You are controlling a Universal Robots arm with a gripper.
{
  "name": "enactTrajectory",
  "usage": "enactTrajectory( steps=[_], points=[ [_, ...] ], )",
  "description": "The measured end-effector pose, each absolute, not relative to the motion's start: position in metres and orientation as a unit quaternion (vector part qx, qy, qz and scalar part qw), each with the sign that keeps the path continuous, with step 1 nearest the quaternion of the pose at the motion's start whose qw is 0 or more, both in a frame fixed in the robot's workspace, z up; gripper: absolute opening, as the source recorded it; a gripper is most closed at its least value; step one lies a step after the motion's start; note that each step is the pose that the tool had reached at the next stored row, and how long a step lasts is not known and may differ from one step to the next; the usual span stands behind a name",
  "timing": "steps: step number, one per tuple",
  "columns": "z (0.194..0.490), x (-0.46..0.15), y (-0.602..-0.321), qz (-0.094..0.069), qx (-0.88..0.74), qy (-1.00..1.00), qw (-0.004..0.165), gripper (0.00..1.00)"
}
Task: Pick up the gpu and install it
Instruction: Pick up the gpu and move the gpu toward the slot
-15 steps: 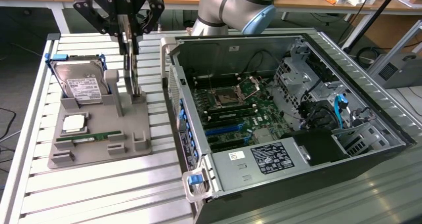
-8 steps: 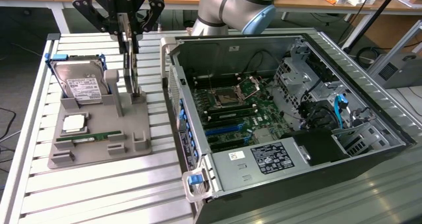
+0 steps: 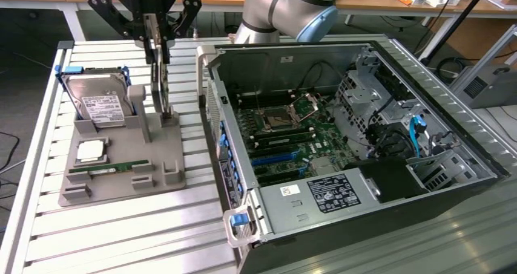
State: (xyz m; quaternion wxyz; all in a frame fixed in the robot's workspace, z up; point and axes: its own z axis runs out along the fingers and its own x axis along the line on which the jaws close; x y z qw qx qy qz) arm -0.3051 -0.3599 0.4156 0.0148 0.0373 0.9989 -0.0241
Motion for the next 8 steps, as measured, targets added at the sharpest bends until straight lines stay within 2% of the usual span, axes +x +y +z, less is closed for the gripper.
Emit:
enactTrajectory(
  steps=[8],
  points=[
    [0.4186,-0.3051,-0.3599,-0.024,0.037,0.999,0.015,0.27]
  ],
)
